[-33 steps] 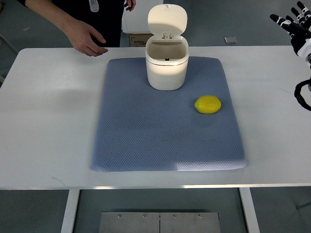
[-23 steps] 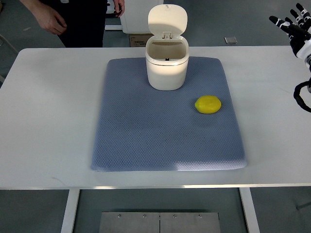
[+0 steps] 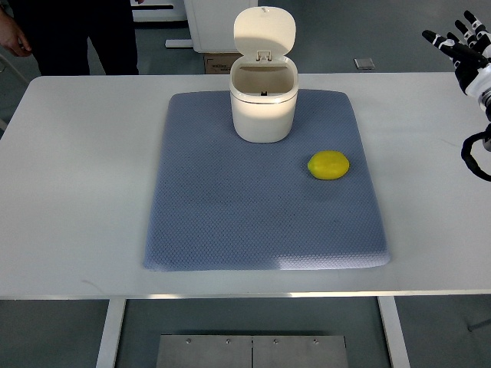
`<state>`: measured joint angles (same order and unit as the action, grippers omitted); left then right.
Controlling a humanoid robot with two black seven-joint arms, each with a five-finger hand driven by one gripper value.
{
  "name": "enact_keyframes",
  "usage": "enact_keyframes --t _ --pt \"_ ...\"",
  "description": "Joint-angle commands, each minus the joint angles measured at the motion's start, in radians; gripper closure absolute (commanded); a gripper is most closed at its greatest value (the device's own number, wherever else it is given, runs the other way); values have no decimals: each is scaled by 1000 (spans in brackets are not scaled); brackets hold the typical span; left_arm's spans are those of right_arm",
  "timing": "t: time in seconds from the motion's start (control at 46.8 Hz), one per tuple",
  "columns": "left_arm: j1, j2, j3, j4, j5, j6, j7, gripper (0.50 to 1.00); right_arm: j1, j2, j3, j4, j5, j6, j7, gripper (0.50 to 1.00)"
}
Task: Put lemon in trash with right hand
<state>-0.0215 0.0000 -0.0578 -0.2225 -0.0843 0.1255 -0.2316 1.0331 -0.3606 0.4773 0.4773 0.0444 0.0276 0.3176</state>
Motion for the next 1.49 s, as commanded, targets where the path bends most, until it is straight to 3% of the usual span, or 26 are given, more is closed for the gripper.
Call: enact_keyframes --t 0.0,0.32,1.132,1.345,1.473 --pt "0 0 -1 0 0 0 0 500 -25 -8 1 0 0 0 0 500" --pt "0 0 -1 0 0 -1 0 500 -84 -1 4 0 2 0 21 500" --pt "0 0 1 0 0 -1 0 500 -56 -1 -48 15 -69 12 21 500" --pt "0 0 -1 0 0 -1 0 500 -54 -81 -82 115 -213 14 86 500" --pt "0 0 -1 0 0 -1 0 500 -57 -158 -97 274 -282 12 101 500"
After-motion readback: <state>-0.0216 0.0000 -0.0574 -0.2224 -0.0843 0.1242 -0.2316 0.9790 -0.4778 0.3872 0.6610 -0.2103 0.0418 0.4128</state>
